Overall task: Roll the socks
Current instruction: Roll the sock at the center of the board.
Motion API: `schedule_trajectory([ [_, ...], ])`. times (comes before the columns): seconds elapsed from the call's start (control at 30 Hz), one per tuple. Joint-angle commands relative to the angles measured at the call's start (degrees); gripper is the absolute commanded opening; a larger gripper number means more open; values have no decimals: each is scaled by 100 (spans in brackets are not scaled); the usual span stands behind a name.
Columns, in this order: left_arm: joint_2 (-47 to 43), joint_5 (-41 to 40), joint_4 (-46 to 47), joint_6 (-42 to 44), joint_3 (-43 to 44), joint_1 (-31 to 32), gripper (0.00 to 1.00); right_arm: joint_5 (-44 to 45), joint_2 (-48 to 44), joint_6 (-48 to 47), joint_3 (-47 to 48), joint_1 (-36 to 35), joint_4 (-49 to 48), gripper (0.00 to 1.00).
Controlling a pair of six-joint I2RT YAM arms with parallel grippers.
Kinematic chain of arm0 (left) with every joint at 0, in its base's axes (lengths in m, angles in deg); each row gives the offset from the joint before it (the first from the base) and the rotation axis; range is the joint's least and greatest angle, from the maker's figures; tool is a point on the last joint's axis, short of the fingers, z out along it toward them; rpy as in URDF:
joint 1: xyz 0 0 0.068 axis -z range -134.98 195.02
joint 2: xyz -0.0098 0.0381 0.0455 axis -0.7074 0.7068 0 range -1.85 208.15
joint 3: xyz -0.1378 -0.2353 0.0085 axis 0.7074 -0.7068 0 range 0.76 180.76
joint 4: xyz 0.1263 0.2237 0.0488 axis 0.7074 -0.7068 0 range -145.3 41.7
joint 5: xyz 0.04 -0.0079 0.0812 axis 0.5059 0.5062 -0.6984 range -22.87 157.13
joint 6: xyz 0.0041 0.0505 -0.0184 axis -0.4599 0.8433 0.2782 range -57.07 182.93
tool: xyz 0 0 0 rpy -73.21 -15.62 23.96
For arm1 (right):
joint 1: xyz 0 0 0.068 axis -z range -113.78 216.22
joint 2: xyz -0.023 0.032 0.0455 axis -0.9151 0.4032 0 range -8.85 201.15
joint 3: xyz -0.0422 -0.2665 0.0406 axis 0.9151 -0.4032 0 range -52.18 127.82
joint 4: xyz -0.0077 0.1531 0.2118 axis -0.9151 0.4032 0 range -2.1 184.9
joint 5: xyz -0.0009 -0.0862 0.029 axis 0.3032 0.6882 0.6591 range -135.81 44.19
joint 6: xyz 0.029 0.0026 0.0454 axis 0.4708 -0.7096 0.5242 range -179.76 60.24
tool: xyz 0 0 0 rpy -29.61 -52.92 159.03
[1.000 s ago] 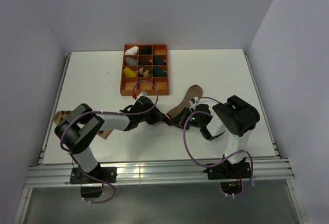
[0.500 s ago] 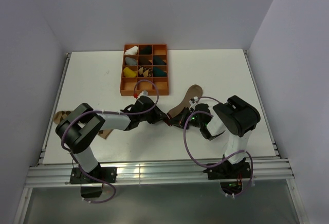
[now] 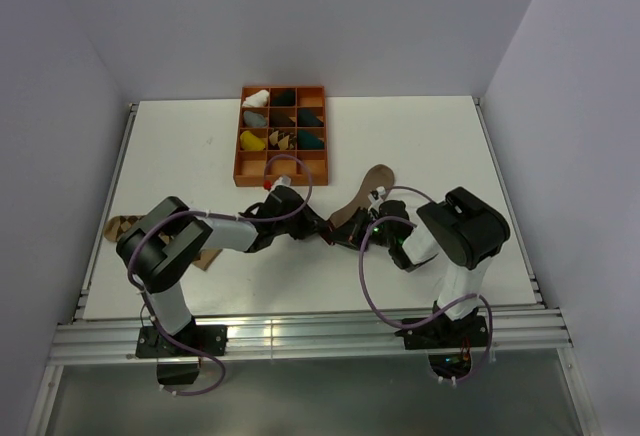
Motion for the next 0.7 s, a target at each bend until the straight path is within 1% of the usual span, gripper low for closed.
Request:
schedule_trajectory([
  [0.0,162,45,43,20,129,72,27,193,-388,-398,101,53,650,12],
  [0.03,162,36,43,37,120,90,26,228,-520,-573,119,53,801,19],
  [0.07,154,-7,8,46,103,99,26,272,-643,-688,145,53,976,23],
  [0.1,145,-25,-9,90,103,108,26,421,-940,-811,206,53,1387,26],
  [0.13,145,-34,-27,107,94,116,25,492,-1100,-1056,233,44,1617,31],
  [0.23,118,-96,-133,213,112,134,25,817,-1741,-1530,330,27,2409,39],
  [0.3,118,-148,-246,274,164,143,25,1149,-2267,-1812,400,9,2969,41],
  [0.33,127,-140,-264,292,190,143,25,1265,-2453,-2118,426,-8,3182,41],
  [0.4,136,-105,-343,353,287,143,25,1511,-2735,-2445,514,-105,3673,42],
  [0.47,153,-96,-379,380,322,143,25,1835,-3078,-2946,541,-193,3877,44],
  [0.53,162,-70,-440,406,366,152,25,2134,-3236,-3393,602,-430,4167,44],
  [0.57,171,-69,-458,415,384,152,25,2527,-3350,-3518,611,-535,4299,45],
  [0.6,180,-61,-501,424,428,152,25,2714,-3377,-3632,646,-797,4361,45],
  [0.67,197,-43,-572,442,463,152,25,3075,-3378,-3870,655,-1079,4370,45],
])
